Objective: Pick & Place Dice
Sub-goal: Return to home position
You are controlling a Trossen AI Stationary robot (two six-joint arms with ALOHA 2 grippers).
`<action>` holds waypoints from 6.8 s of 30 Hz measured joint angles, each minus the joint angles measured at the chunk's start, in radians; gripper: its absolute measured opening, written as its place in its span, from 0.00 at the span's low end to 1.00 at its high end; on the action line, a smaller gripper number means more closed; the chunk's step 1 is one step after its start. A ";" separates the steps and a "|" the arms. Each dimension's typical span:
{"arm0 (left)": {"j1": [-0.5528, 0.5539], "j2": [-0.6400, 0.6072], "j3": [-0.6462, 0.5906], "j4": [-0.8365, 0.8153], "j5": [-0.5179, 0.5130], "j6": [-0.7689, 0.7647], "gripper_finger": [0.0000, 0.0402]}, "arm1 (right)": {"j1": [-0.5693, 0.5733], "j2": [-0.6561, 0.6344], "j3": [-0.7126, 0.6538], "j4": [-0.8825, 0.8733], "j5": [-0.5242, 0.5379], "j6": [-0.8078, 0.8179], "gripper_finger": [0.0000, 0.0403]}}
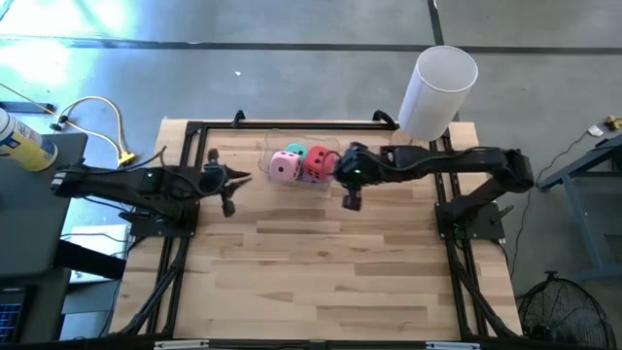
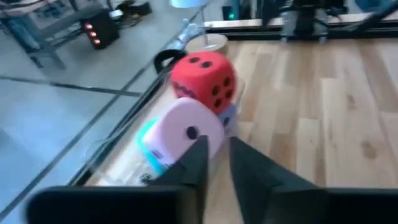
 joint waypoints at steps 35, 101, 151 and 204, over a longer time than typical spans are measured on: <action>0.018 -0.402 -0.098 -0.064 0.153 -0.212 0.00 | -0.021 -1.277 -1.329 0.896 -0.147 -0.010 0.01; 0.015 -0.404 -0.499 0.278 0.610 0.013 0.00 | -0.019 -1.493 -1.331 0.717 -0.226 0.140 0.01; 0.110 -0.469 -0.596 0.420 0.516 -0.078 0.00 | -0.019 -1.493 -1.333 0.717 -0.226 0.140 0.01; 0.110 -0.585 -0.597 0.420 0.517 -0.078 0.00 | -0.019 -1.492 -1.333 0.717 -0.226 0.140 0.01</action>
